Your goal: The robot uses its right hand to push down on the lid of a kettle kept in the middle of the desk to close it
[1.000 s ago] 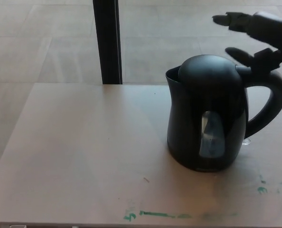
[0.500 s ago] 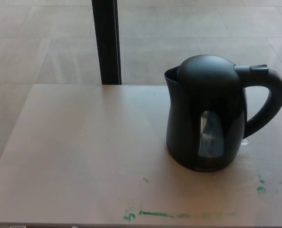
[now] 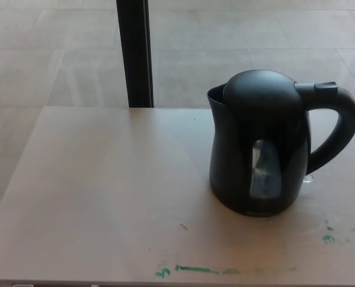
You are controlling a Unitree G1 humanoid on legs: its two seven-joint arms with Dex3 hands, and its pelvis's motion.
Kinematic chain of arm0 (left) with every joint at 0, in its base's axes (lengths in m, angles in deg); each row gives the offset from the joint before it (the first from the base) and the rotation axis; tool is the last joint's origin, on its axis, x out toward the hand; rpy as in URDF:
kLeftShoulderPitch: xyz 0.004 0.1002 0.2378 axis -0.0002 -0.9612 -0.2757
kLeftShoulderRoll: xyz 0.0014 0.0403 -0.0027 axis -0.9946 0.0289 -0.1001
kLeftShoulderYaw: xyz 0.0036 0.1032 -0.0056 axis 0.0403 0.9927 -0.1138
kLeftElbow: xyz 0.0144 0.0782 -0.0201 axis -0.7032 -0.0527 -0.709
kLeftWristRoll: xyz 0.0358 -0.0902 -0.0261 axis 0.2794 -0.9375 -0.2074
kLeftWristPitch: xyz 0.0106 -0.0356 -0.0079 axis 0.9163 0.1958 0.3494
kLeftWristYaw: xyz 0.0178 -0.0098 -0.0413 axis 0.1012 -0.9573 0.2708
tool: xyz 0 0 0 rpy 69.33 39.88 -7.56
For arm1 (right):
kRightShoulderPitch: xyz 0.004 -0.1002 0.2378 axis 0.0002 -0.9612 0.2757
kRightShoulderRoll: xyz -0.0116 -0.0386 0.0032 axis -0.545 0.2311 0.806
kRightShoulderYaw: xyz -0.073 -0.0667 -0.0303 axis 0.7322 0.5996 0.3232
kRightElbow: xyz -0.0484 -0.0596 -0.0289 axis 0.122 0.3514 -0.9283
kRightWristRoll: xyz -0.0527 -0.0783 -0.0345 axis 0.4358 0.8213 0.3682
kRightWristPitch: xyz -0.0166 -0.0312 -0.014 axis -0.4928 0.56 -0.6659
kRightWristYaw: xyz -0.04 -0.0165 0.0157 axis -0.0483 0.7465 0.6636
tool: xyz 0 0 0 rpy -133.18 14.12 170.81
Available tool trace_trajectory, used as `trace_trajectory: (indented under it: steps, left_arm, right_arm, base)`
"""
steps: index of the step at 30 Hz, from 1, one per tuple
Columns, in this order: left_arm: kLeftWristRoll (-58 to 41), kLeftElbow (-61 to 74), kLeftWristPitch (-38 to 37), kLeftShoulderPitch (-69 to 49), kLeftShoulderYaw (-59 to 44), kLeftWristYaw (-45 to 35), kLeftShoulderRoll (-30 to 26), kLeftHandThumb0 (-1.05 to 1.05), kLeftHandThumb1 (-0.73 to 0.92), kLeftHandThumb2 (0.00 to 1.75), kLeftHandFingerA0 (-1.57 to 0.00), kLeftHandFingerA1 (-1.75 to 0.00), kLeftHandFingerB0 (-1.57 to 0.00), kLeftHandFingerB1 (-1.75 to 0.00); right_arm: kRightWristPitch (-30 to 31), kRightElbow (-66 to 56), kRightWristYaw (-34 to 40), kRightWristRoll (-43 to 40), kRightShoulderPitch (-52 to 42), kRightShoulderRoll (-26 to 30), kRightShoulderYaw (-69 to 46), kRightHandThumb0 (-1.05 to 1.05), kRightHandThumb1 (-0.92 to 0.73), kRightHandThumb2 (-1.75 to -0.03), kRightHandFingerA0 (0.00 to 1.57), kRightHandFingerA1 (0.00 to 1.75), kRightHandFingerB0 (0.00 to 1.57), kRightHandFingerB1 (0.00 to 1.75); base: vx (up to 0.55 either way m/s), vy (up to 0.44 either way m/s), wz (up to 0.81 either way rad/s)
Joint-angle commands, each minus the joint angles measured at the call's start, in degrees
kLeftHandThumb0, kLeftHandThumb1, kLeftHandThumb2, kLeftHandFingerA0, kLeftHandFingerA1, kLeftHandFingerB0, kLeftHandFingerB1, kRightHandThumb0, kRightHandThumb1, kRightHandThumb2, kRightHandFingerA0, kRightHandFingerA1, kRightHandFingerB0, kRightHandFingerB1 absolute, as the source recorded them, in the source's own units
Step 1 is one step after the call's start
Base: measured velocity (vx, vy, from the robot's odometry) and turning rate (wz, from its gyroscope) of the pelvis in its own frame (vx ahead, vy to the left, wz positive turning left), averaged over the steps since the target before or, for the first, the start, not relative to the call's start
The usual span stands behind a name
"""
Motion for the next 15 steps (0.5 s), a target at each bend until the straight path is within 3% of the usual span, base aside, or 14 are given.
trace_trajectory:
  steps: [1, 2, 3, 4, 5, 6, 7, 9, 10, 11, 12, 15]
  left_arm:
    - [-0.5, 0.8, -0.3, -0.4, 0.1, -0.6, -0.7, -0.68, 0.67, 0.61, -0.48, -0.54, -0.36, -0.36]
    - [-0.4, 0.8, 0.0, -0.2, 0.2, -0.5, -0.9, -0.70, 0.53, 0.91, -0.45, -0.61, -0.32, -0.49]
    - [-0.4, 0.6, 0.1, 0.0, 0.2, -0.1, -0.9, -0.67, 0.66, 0.60, -0.50, -0.54, -0.40, -0.37]
    - [-0.2, 0.7, -0.4, -0.2, 0.4, -0.2, -0.9, -0.68, 0.68, 0.60, -0.51, -0.54, -0.40, -0.37]
    - [-0.7, 0.9, -0.6, -0.6, -0.2, -0.3, -0.9, -0.69, 0.52, 0.91, -0.44, -0.61, -0.33, -0.49]
    - [-1.0, 1.3, -0.8, -0.9, -0.4, -0.5, -0.8, -0.67, 0.67, 0.61, -0.49, -0.53, -0.36, -0.35]
    - [-1.3, 1.6, -0.8, -0.9, -0.7, -0.7, -0.9, -0.66, 0.68, 0.60, -0.49, -0.54, -0.35, -0.35]
    - [-1.5, 1.8, -0.6, -0.9, -0.9, -0.9, -0.8, -0.66, 0.67, 0.60, -0.51, -0.56, -0.38, -0.36]
    - [-0.8, 0.9, -1.1, -0.2, -0.4, -0.3, -1.3, -0.70, 0.56, 0.91, -0.48, -0.63, -0.34, -0.50]
    - [-1.3, 0.1, -0.5, 0.7, -1.0, 0.2, -1.3, -0.69, 0.55, 0.90, -0.47, -0.63, -0.33, -0.50]
    - [-1.0, -0.2, -0.7, 0.8, -0.8, 0.5, -1.3, -0.66, 0.67, 0.60, -0.52, -0.53, -0.40, -0.37]
    - [-0.8, -0.2, -0.9, 0.7, -0.7, 0.3, -1.3, -0.64, 0.68, 0.60, -0.51, -0.54, -0.41, -0.38]
  right_arm:
    - [-13.2, 7.5, 11.2, -10.2, -19.7, -13.8, -13.3, -0.91, -0.67, -1.10, 0.04, 0.52, 0.09, 0.32]
    - [-14.8, 9.5, 11.9, -10.0, -20.2, -14.6, -13.3, -0.92, -0.68, -1.12, 0.00, 0.49, 0.10, 0.34]
    - [-14.6, 10.7, 13.7, -9.5, -21.0, -15.8, -13.4, -0.91, -0.68, -1.11, 0.03, 0.49, 0.10, 0.39]
    - [-15.2, 12.7, 14.0, -10.1, -20.9, -16.2, -13.9, -0.92, -0.88, -0.67, 0.05, 0.54, 0.14, 0.32]
    - [-14.3, 13.6, 14.7, -10.1, -20.9, -16.6, -13.8, -0.99, -0.75, -1.15, 0.05, 0.57, 0.07, 0.45]
    - [-13.7, 14.6, 15.1, -9.6, -21.3, -16.6, -13.5, -0.90, -0.72, -1.14, 0.10, 0.60, 0.03, 0.40]
    - [-12.8, 17.5, 15.6, -9.0, -21.0, -15.7, -13.0, -0.86, -0.92, -0.70, 0.09, 0.58, 0.08, 0.33]
    - [-14.3, 20.3, 15.1, -10.9, -20.4, -15.9, -14.1, -0.84, -0.92, -0.69, 0.10, 0.60, 0.09, 0.33]
    - [-11.5, 20.3, 14.7, -13.6, -19.6, -17.2, -15.5, -0.83, -0.87, -0.67, 0.14, 0.64, 0.08, 0.33]
    - [-10.5, 20.0, 15.5, -15.5, -18.9, -18.7, -16.7, -0.91, -0.68, -1.06, 0.15, 0.64, 0.06, 0.34]
    - [-10.1, 20.5, 15.2, -17.6, -18.4, -19.8, -18.2, -0.91, -0.84, -0.66, 0.17, 0.66, 0.07, 0.33]
    - [-10.1, 21.6, 15.0, -20.0, -17.6, -20.7, -20.1, -0.90, -0.83, -0.65, 0.17, 0.67, 0.07, 0.34]
  base:
    - [0.00, 0.000, 0.00]
    - [0.00, 0.000, 0.00]
    - [0.00, 0.000, 0.00]
    - [0.00, 0.000, 0.00]
    - [0.00, 0.000, 0.00]
    - [0.00, 0.000, 0.00]
    - [0.00, 0.000, 0.00]
    - [0.00, 0.000, 0.00]
    - [0.00, 0.000, 0.00]
    - [0.00, 0.000, 0.00]
    - [0.00, 0.000, 0.00]
    - [0.00, 0.000, 0.00]
